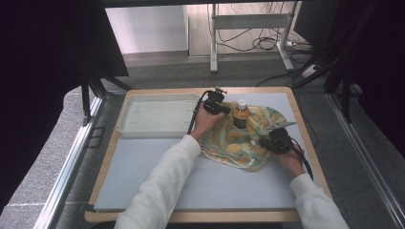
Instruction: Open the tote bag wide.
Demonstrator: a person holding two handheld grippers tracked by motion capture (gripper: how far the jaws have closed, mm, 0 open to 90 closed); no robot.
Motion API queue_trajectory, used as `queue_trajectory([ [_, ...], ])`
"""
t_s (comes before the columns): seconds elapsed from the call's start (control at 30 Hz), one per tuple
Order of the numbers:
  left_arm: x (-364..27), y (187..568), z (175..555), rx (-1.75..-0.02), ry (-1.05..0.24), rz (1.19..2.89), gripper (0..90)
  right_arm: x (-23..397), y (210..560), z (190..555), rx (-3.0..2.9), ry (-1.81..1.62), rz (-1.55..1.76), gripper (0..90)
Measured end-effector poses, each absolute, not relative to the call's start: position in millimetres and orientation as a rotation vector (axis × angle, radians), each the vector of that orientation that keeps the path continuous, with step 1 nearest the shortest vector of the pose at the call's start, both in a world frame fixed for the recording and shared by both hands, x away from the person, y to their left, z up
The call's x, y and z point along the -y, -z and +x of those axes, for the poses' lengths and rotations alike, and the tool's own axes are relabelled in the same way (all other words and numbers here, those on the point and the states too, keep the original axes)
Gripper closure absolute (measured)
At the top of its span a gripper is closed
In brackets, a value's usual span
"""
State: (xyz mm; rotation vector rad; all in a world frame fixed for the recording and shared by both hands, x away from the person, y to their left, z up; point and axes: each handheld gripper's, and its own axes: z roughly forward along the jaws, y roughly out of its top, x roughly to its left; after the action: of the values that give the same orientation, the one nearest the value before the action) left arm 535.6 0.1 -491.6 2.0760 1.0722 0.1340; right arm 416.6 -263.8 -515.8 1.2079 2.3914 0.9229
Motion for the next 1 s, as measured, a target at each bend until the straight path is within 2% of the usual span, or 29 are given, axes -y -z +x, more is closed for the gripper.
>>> queue_trajectory([
  [0.67,-1.7,518.8,538.8,-1.123,-0.082,2.127,89.7,262.9,515.1,416.5,-2.400,-0.922,1.185,89.5],
  [1.0,-2.0,521.8,538.2,-1.128,-0.071,2.138,89.7,256.8,496.1,413.7,-2.370,-0.999,1.136,89.5],
])
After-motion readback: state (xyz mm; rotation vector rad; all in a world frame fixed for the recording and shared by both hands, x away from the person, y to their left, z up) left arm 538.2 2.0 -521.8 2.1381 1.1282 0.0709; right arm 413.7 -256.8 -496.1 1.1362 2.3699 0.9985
